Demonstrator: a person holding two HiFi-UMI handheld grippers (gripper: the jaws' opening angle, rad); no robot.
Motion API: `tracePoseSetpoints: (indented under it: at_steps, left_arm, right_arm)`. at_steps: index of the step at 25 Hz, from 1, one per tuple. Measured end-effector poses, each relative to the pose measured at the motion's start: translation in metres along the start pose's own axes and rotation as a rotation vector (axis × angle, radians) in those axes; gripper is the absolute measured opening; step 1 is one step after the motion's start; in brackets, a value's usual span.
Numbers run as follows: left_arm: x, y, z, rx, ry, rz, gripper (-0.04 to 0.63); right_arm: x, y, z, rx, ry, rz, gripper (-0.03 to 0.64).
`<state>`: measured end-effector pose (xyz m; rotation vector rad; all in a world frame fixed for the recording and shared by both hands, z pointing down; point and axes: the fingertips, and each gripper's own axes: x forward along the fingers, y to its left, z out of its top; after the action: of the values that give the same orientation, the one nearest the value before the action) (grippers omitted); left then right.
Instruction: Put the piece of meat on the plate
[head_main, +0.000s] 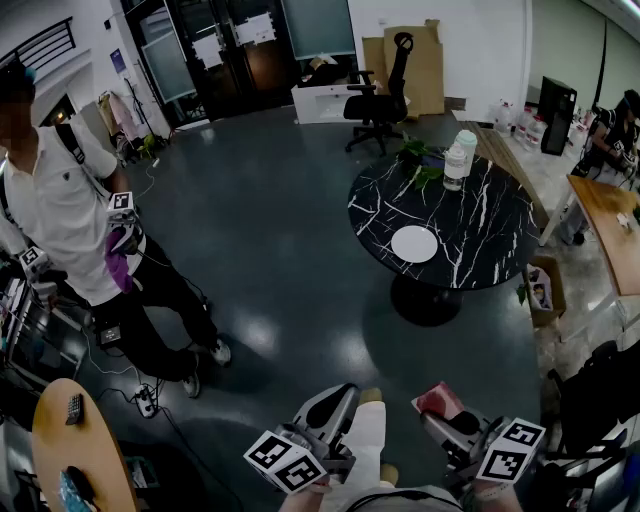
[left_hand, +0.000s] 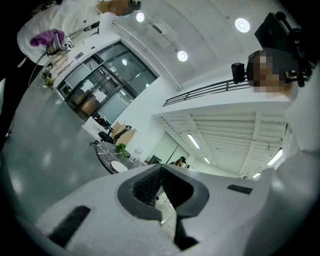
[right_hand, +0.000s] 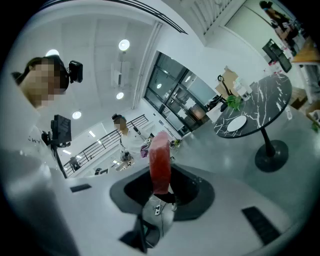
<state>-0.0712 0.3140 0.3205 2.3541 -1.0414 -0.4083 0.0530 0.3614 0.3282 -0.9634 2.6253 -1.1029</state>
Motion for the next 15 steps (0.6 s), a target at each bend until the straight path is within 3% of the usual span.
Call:
tracePoseSetpoints:
  at_steps: [5, 11, 15]
  left_arm:
    - [0.076, 0.051, 0.021, -0.004, -0.019, -0.022, 0.009]
    - [0.176, 0.098, 0.047, 0.015, 0.021, -0.105, 0.009]
    - [0.224, 0.136, 0.061, 0.013, 0.046, -0.105, 0.009]
  right_arm:
    - [0.041, -0.052, 0.045, -0.009, 0.007, -0.024, 0.092]
    - [0.102, -0.117, 0.103, -0.005, 0.026, -0.075, 0.092]
    - [0.141, -0.151, 0.131, 0.020, 0.035, -0.091, 0.092]
